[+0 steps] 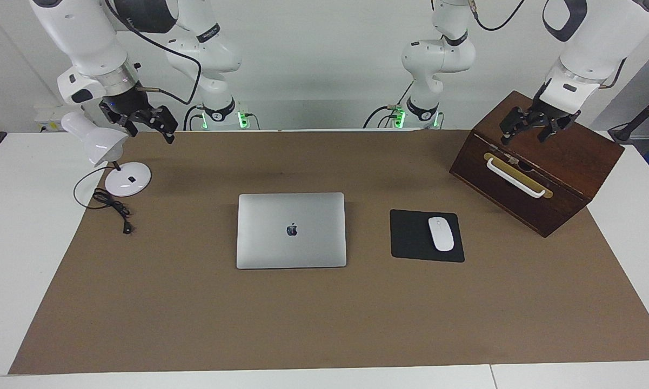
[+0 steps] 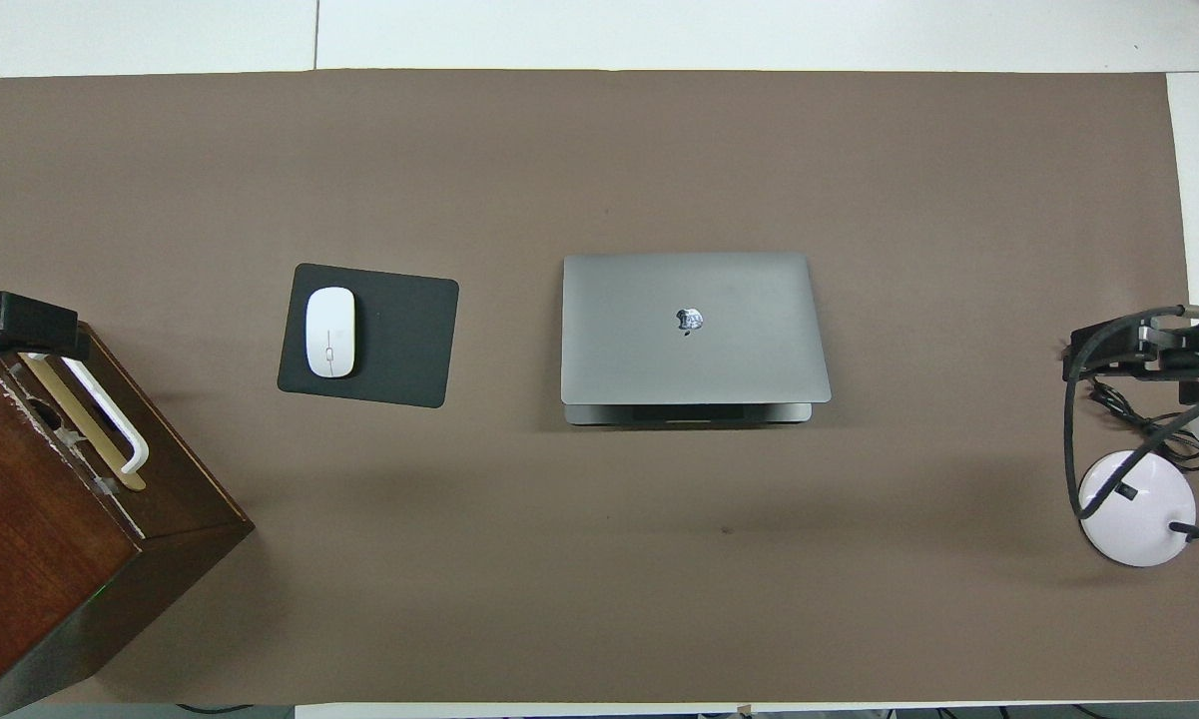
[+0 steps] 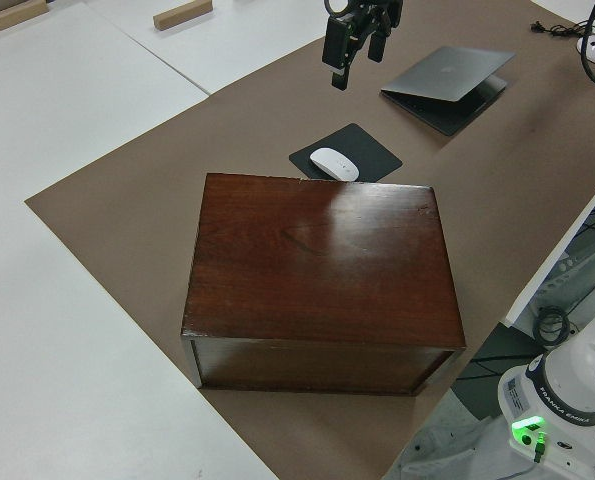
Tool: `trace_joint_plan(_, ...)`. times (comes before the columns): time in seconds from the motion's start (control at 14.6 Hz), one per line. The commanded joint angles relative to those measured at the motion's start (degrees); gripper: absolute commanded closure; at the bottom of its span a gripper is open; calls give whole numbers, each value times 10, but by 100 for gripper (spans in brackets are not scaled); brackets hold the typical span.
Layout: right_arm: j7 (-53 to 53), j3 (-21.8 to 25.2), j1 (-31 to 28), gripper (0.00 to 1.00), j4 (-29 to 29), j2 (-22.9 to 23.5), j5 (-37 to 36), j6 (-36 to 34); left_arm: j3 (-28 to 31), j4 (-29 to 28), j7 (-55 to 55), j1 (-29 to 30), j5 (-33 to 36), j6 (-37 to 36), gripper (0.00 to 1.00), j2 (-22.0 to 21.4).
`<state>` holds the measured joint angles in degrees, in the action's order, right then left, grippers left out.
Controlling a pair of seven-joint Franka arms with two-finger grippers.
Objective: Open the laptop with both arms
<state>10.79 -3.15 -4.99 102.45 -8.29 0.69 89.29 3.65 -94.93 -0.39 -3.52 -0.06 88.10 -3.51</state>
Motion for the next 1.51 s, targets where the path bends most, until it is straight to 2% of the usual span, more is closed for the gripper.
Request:
trace_joint_plan(0.0, -17, -5, -9, 0, 13, -8, 0, 12, -1, -2, -7, 4, -8, -2, 0, -5)
trace_joint_plan(0.41, -22, -5, -9, 0, 13, -8, -1, 13, 0, -4, -5, 4, -8, -3, 0, -7)
trace_joint_plan(0.62, -71, -4, -19, 0, 13, -8, -6, 18, -1, -5, -7, 2, -7, 3, 0, -11)
trace_joint_plan(1.03, -96, -4, -30, 0, 14, -7, -7, 20, -1, -5, -5, 4, -5, 4, 0, -11)
trace_joint_plan(1.44, -86, -5, -30, 0, 21, -7, -5, 32, -2, -4, -6, 2, -6, 5, 0, -11)
